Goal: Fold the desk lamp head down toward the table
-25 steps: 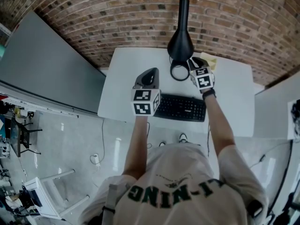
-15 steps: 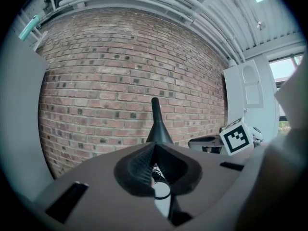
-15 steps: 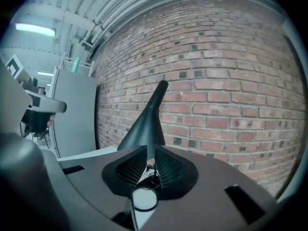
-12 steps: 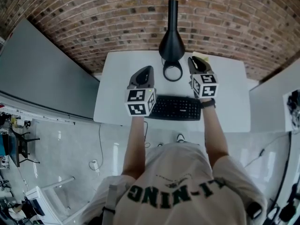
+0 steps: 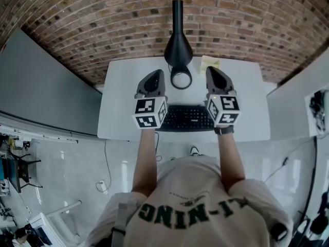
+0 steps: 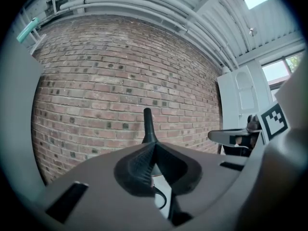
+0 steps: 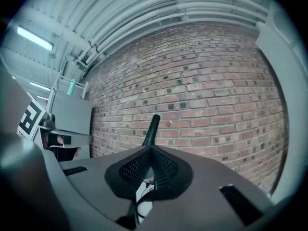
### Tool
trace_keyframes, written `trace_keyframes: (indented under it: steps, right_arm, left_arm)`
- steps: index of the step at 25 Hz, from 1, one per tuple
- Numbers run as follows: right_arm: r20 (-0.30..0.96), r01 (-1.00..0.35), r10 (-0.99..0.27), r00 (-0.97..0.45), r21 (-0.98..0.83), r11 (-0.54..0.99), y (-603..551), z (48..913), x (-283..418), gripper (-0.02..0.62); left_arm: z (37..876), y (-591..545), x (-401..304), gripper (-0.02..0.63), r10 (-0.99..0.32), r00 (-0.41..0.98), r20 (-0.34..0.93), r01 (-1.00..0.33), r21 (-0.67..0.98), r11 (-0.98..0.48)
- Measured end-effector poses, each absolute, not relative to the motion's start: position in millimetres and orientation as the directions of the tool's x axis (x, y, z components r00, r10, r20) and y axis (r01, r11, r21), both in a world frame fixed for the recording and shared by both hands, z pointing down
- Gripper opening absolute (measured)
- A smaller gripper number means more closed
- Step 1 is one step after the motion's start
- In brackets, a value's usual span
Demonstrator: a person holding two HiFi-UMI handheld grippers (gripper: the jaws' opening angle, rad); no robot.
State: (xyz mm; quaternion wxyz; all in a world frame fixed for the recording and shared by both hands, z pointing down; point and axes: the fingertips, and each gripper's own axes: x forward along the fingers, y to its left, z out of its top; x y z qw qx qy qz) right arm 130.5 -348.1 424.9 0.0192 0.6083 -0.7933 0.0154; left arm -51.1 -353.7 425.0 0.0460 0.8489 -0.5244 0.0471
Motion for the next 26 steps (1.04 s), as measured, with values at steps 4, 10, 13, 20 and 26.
trace_keyframes:
  steps: [4, 10, 13, 20, 26]
  right_arm:
    - [0.063, -0.975, -0.973, -0.222, 0.012, 0.224, -340, 429, 138, 0.004]
    - [0.084, -0.973, -0.969, -0.230, 0.002, 0.231, -338, 437, 138, 0.003]
    - [0.097, -0.971, -0.966, -0.238, -0.006, 0.239, -337, 441, 137, 0.003]
    - [0.098, -0.968, -0.963, -0.250, -0.025, 0.249, -334, 445, 138, 0.004]
    - [0.096, -0.973, -0.970, -0.225, -0.067, 0.220, -324, 448, 154, 0.004]
  left_arm:
    - [428, -353, -49, -0.003, -0.884, 0.447, 0.134, -0.894, 0.025, -0.448]
    - [434, -356, -45, -0.003, -0.886, 0.443, 0.137, -0.896, 0.029, -0.444]
    - [438, -358, -43, -0.003, -0.884, 0.444, 0.145, -0.895, 0.028, -0.445]
    - [471, -378, -42, -0.003, -0.900, 0.379, 0.215, -0.925, 0.066, -0.374]
    - [539, -387, -9, 0.047, -0.794, 0.509, 0.331, -0.839, 0.395, -0.374]
